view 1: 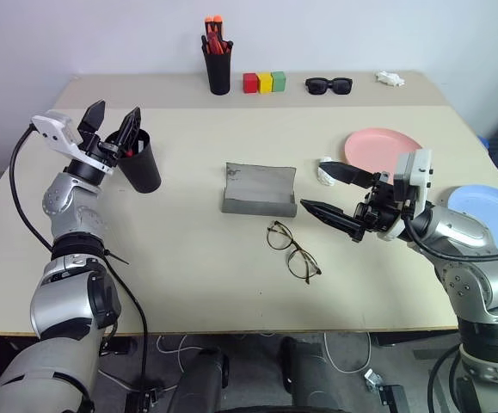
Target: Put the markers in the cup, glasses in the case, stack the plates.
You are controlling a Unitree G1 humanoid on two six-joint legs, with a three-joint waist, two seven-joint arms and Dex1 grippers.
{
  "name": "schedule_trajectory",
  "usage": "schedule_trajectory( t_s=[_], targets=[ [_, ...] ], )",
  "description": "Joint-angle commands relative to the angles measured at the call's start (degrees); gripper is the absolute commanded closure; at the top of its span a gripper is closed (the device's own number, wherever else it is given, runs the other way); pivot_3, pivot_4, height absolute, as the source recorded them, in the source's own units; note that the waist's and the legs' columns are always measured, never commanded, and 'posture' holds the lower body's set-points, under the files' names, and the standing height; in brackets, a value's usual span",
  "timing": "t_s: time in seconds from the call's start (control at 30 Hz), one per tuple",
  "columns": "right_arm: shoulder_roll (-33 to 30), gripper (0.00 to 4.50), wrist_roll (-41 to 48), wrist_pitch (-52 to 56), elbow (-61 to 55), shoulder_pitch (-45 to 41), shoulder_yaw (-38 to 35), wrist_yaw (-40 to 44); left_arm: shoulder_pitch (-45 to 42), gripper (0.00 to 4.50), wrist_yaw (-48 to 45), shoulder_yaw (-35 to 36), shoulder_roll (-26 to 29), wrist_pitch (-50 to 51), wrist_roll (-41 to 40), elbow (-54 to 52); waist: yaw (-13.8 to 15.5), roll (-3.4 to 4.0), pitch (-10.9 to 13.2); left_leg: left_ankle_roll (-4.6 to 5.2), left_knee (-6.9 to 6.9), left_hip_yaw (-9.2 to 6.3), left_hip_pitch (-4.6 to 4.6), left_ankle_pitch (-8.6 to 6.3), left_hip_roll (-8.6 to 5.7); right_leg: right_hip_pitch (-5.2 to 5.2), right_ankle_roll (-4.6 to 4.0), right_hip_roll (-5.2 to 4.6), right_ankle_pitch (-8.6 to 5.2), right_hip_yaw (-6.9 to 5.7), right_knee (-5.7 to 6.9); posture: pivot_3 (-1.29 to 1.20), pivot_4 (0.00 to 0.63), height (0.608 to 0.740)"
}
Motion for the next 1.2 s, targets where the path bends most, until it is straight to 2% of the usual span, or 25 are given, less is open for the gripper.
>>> schedule_trajectory(
  t_s=[0.03,0.13,0.2,0.27,0.33,0.47,0.6,0.73,0.83,1.07,1.2],
  targets=[
    [-0.2,0.45,0.1,-1.1,-0.7,-0.3,-1.4,0.2,1.5,0.08,-6.7,-3.7,-1.0,11.0,-2.8,-10.2,0.0,0.0,0.0,0.0,0.0,0.0,0.01,0.0,0.0,0.01,0.0,0.0,0.0,0.0,0.0,0.0,0.15,0.74],
    [-0.2,0.45,0.1,-1.2,-0.2,-0.3,-1.4,0.4,5.1,0.08,-13.4,-13.1,-3.5,30.4,-7.6,-28.2,0.1,0.0,0.0,0.0,0.01,-0.02,-0.01,0.0,0.0,0.03,0.0,0.0,0.0,0.01,0.02,0.0,0.15,0.74],
    [-0.1,0.45,0.0,-1.3,0.2,-0.3,-1.3,0.5,6.1,0.08,-14.4,-16.4,-4.0,37.5,-8.8,-34.2,0.1,0.0,0.0,0.0,0.03,-0.04,-0.02,0.0,-0.01,0.07,0.0,0.0,0.0,0.01,0.01,0.0,0.15,0.74],
    [-0.2,0.45,-0.3,-1.7,0.6,-0.1,-1.4,0.7,6.3,0.08,-16.6,-22.0,-4.7,39.5,-5.8,-37.6,-0.2,0.01,0.0,0.0,0.04,-0.05,0.01,0.0,-0.01,0.09,0.0,0.0,0.0,0.01,-0.02,0.0,0.15,0.74],
    [-0.3,0.45,-0.5,-2.0,0.9,0.3,-1.6,0.8,5.1,0.08,-18.4,-28.0,-5.7,38.0,-0.4,-35.9,-0.4,0.06,0.0,0.01,-0.01,-0.02,0.09,-0.01,0.01,0.08,-0.01,0.06,-0.01,0.05,0.0,0.0,0.15,0.74],
    [0.0,0.45,-1.3,-2.5,0.4,1.0,-1.6,0.4,1.6,0.08,-17.3,-35.3,-6.7,28.2,11.4,-24.0,-0.2,0.08,0.0,0.01,-0.03,0.01,0.11,0.0,0.02,0.09,-0.02,0.09,-0.01,0.06,0.0,0.0,0.15,0.74],
    [-0.1,0.45,-1.8,-2.5,-2.1,3.4,-2.2,-0.9,-2.6,0.08,-14.0,-36.3,-9.0,23.0,16.6,-13.2,0.0,0.07,0.0,0.02,-0.03,0.0,0.06,0.0,0.02,0.07,-0.02,0.09,-0.01,0.06,-0.05,0.0,0.15,0.74],
    [-0.3,0.45,-1.8,-2.6,-3.9,5.4,-3.2,-2.1,-4.6,0.08,-15.6,-37.3,-9.7,21.1,19.9,-7.3,0.2,0.05,0.0,0.02,-0.01,0.0,-0.01,-0.01,-0.01,0.07,0.0,0.06,0.0,0.06,-0.11,0.0,0.15,0.74],
    [-0.3,0.45,-1.9,-2.6,-4.4,5.9,-3.4,-2.5,-5.4,0.95,-18.8,-37.6,-9.9,20.5,21.2,-5.2,0.1,0.06,0.0,0.02,-0.01,-0.01,0.02,-0.01,0.0,0.08,0.0,0.06,-0.01,0.05,-0.11,0.0,0.15,0.74],
    [-0.1,0.45,-2.3,-3.2,-4.0,5.3,-3.1,-2.9,-7.2,4.45,-20.1,-36.8,-9.9,21.3,23.7,-2.9,0.0,0.05,0.0,0.02,-0.01,-0.01,0.02,-0.01,0.0,0.08,0.0,0.06,-0.01,0.05,-0.08,0.0,0.15,0.74],
    [0.1,0.45,-2.4,-3.3,-3.7,5.1,-2.7,-2.9,-8.7,4.45,-19.8,-35.2,-8.2,21.6,23.6,-2.5,0.0,0.05,0.0,0.02,0.0,-0.01,0.01,-0.01,0.0,0.08,0.0,0.06,-0.01,0.05,-0.08,0.0,0.15,0.74]
  ],
)
